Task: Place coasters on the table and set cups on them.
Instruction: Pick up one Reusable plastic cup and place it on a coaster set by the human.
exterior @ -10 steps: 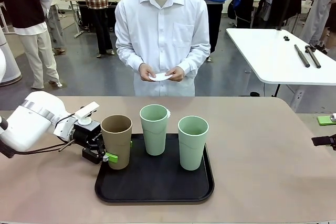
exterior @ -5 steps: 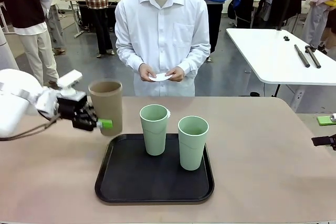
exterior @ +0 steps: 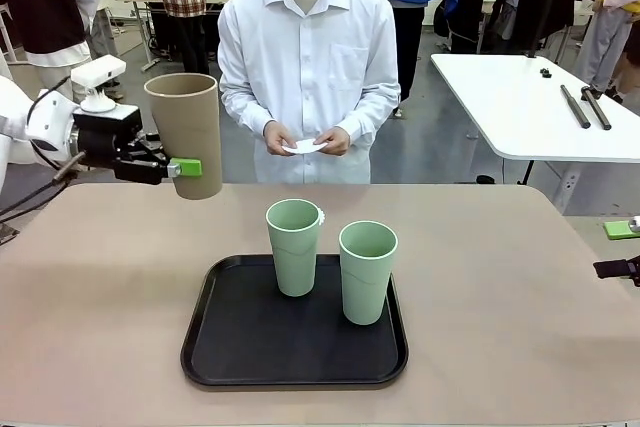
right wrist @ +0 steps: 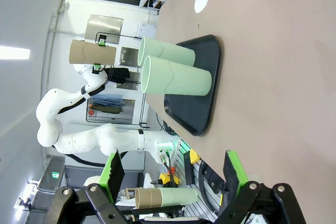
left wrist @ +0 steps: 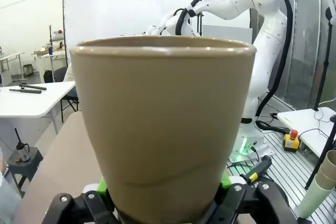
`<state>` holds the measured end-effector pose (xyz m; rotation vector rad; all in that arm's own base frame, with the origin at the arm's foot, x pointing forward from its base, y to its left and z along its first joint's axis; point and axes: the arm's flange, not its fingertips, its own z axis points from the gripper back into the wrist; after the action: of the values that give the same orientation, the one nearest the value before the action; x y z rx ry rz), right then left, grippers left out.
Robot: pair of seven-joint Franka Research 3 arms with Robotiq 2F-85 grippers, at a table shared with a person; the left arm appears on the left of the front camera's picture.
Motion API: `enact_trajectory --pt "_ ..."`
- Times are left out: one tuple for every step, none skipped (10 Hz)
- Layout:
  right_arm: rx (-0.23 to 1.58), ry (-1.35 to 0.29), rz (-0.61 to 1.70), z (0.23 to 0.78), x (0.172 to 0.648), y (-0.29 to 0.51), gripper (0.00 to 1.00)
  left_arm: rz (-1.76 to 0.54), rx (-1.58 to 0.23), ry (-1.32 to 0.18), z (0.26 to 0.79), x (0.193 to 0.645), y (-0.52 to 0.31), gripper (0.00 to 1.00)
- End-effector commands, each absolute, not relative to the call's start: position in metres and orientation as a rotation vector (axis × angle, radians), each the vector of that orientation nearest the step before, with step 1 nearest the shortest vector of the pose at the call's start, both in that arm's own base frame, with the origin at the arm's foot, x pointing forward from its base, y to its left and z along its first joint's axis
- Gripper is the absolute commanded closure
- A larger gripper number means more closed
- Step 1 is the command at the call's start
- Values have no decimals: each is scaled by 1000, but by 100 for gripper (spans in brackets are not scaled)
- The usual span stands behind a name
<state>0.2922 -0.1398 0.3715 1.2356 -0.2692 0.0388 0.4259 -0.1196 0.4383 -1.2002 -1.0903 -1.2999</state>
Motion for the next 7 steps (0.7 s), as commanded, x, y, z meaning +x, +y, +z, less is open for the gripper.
enact_trajectory --pt "1247 -284 38 371 294 -140 0 -1314 -1205 -1092 431 427 -122 100" --pt "1247 -284 38 371 294 -140 0 -1314 -1205 -1092 431 427 -122 100" --pt "1247 -284 38 371 294 -140 0 -1314 -1205 -1092 431 427 -122 100" --pt "1247 -284 38 371 294 -140 0 -1314 -1205 -1092 431 427 -122 100" --pt "1247 -284 38 371 294 -140 0 -1314 -1205 -1092 431 427 -122 100" --pt "1247 -284 38 371 294 -140 0 -1314 -1205 -1092 431 427 -122 100" --pt "1247 -284 38 371 294 -140 0 -1295 -1210 -1075 430 427 -122 18"
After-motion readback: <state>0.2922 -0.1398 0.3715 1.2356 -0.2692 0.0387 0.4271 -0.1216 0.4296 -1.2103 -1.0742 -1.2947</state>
